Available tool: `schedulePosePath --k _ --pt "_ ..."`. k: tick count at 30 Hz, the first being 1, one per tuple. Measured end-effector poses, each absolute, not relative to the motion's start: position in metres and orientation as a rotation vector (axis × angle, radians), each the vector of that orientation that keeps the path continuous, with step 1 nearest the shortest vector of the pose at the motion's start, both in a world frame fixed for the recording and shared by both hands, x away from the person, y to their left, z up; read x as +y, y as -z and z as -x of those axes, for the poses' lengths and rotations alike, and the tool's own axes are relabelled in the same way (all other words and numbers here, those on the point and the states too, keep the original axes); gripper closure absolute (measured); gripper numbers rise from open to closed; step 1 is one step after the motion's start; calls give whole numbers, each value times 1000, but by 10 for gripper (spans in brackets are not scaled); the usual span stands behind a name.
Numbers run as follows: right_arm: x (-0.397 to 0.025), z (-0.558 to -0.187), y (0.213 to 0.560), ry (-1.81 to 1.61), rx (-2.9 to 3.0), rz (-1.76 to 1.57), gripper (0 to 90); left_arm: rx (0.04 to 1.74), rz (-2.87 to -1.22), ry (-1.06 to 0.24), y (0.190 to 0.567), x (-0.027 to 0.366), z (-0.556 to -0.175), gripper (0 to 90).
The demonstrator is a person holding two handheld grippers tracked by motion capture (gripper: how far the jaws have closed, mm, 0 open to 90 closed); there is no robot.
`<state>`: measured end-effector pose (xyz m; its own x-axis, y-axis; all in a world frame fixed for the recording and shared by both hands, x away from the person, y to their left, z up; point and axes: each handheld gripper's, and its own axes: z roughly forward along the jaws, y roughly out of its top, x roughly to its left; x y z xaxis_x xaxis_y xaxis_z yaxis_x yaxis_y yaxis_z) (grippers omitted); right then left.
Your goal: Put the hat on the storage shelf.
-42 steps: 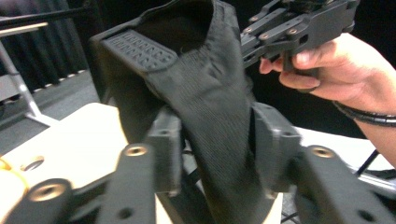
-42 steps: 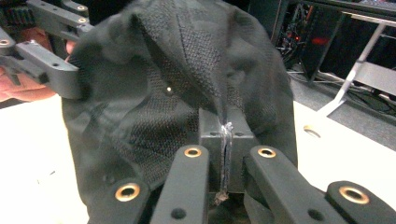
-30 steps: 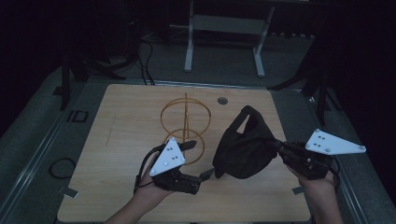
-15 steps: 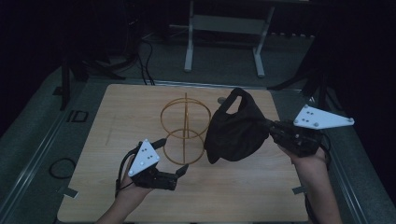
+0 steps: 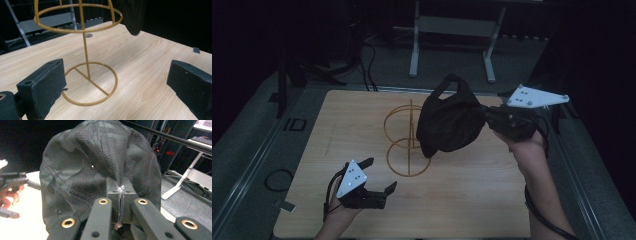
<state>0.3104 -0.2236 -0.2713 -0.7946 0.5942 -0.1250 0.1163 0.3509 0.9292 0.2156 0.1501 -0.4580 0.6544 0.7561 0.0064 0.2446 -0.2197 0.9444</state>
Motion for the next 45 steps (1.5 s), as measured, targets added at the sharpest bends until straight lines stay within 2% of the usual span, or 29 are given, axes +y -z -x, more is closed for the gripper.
schedulePosePath --k 14,35,45 --pt "-184 -339 259 -1442 2225 -608 889 882 -1743 -592 480 163 -214 25" --pt "-122 -366 269 -1334 2381 -603 887 894 -1712 -587 484 167 -212 26" --pt "-112 -369 267 -1301 2410 -628 887 888 -1714 -575 486 166 -211 26"
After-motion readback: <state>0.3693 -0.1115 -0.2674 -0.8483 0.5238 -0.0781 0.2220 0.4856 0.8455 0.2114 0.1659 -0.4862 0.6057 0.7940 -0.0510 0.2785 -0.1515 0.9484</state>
